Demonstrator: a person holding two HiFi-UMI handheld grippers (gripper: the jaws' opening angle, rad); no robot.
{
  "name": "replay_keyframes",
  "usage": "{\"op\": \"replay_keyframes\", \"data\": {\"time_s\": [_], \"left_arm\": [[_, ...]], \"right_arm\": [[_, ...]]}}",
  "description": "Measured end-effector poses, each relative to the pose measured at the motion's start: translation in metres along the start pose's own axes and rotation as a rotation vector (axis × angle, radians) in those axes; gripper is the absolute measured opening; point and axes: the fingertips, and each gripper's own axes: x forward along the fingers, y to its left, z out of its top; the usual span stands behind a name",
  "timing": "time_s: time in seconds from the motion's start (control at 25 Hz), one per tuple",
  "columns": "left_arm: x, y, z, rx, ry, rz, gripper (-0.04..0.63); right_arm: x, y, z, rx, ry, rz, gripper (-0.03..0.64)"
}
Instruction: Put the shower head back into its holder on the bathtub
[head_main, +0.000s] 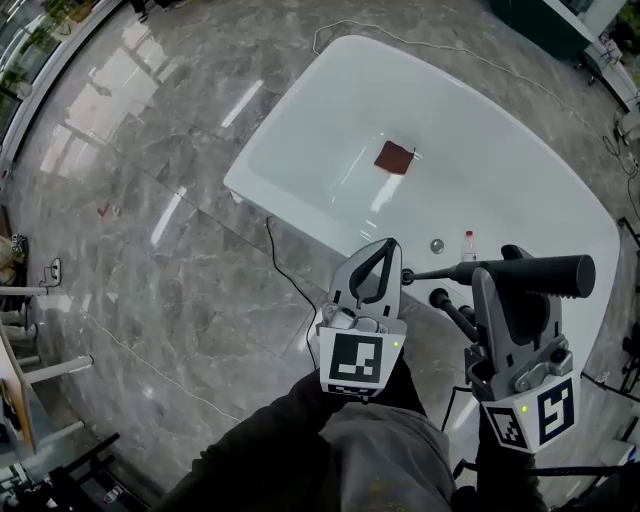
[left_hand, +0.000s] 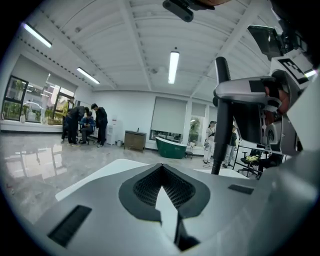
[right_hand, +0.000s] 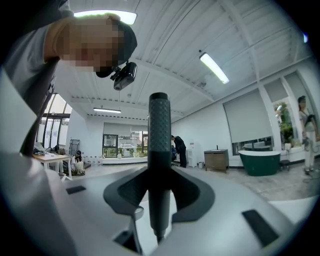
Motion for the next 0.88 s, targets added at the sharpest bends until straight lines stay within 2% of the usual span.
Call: {"op": "replay_keyframes", "data": {"time_s": [0.44,0.72,0.88], "left_arm": [[0.029,0.003,-0.008,-0.024,-0.016,-0.037,0.003],[0.033,0.008,-0.041,-0.03,0.006,-0.052,0.003],[0.036,0.009,-0.058,0.001,0.013,-0.07,0.003]], "right_arm": [[0.006,-0.013,-0.048,0.035,0.028,-0.041,0.141],[0.005,-0.01,-0.087,0.038,0.037,-0.055,0.14],[0.005,-0.01,-0.115,0.018,0.043,-0.083,0.141]]}}
